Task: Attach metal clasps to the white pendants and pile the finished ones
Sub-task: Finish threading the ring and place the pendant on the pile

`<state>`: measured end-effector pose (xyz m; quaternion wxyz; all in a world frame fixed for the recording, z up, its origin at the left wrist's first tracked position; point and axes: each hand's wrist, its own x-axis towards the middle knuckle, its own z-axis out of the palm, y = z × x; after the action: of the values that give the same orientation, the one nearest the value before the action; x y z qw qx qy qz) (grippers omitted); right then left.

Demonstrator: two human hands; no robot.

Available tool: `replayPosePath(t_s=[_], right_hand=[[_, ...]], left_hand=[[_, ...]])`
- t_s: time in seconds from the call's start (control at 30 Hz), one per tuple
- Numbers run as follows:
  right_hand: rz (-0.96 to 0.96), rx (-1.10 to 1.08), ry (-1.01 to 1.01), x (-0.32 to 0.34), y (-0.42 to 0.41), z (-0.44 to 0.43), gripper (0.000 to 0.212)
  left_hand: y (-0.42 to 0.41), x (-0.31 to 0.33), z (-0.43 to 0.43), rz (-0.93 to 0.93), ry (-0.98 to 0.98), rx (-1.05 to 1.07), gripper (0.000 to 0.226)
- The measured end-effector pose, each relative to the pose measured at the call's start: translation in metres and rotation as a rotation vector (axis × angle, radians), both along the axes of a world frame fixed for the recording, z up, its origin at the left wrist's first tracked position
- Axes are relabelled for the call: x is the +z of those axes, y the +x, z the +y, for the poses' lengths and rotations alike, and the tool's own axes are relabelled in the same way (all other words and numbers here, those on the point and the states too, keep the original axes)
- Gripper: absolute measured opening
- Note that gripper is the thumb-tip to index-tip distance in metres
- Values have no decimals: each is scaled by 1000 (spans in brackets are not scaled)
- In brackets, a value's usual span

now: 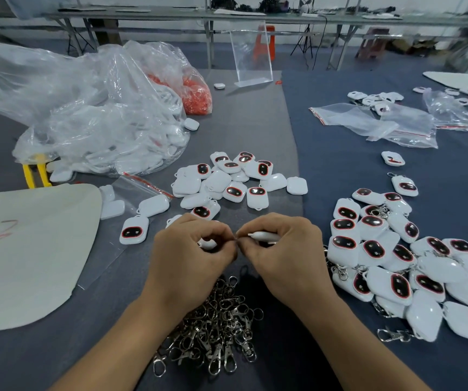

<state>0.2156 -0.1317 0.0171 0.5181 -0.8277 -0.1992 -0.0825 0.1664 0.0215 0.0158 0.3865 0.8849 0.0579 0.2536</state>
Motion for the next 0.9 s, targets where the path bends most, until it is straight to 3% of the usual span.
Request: replayPosePath(t_s=[0.1,0.27,0.67,0.83,0.9], right_hand=[[19,-38,40,0,1,-1,20],[66,-8,35,0,0,-1,21],[184,-16,167,0,1,-1,25],[272,41,208,-2,6,-2,19],[299,69,215,-2,7,-2,14]], left_hand=[[3,-2,0,5,-68,12,10],[2,-2,1,-13,-50,-12,11],[6,-2,4,34,-217,-53,28],[8,-3,5,90,-316,-148,8],[8,-4,5,94,-334,-173,11]])
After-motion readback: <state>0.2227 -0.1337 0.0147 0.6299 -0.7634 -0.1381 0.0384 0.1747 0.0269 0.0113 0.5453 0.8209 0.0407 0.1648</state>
